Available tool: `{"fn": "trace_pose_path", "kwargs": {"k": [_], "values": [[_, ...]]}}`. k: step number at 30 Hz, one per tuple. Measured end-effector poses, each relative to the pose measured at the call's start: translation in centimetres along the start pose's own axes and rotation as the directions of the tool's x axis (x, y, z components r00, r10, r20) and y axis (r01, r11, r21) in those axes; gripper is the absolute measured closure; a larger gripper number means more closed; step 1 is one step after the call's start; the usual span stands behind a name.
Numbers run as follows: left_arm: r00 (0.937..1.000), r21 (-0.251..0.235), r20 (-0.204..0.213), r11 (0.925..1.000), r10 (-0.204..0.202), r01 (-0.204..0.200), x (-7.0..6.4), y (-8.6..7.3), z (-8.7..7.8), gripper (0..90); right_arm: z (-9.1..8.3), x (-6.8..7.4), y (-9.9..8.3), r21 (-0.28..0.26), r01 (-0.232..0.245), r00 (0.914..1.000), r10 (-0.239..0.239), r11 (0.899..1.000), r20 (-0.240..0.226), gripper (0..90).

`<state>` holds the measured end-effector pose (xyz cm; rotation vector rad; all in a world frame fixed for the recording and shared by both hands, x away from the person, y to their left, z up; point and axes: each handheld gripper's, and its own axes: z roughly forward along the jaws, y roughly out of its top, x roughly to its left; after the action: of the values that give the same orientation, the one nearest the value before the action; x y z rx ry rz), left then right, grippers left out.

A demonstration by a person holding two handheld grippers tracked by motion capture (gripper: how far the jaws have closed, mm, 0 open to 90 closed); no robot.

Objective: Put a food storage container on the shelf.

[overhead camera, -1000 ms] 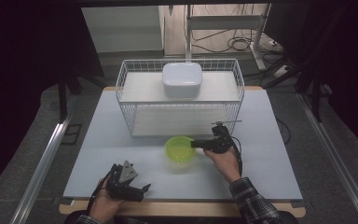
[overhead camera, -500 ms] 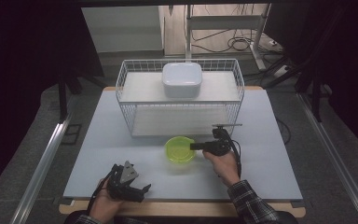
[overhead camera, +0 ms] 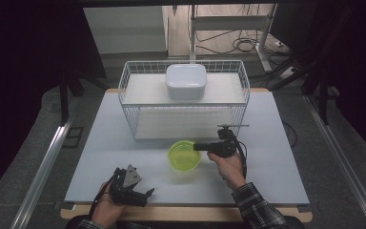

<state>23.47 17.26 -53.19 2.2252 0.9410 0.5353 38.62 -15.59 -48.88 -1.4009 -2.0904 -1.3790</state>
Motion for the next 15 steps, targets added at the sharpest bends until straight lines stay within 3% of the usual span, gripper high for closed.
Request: {"fn": "trace_pose_path", "kwargs": {"k": [4, 9, 15], "values": [[0.9999, -0.018, 0.004, 0.9997, -0.015, 0.015, 0.2, 0.0, -0.2, 4.8, -0.6, 0.7, 0.3, -0.014, 0.001, 0.9995, -0.001, 1.0, -0.031, 82.5], [0.9953, -0.106, 0.058, 0.9909, -0.077, 0.083, 0.6, 0.2, -1.1, 3.3, -1.4, 1.9, 0.8, -0.04, 0.001, 0.9962, -0.005, 0.999, -0.087, 82.5], [0.9937, -0.138, 0.075, 0.9861, -0.084, 0.093, 0.7, 0.2, -1.4, 2.1, -2.8, 3.9, 1.7, -0.087, 0.013, 0.9903, -0.025, 0.996, -0.137, 82.4]]}}
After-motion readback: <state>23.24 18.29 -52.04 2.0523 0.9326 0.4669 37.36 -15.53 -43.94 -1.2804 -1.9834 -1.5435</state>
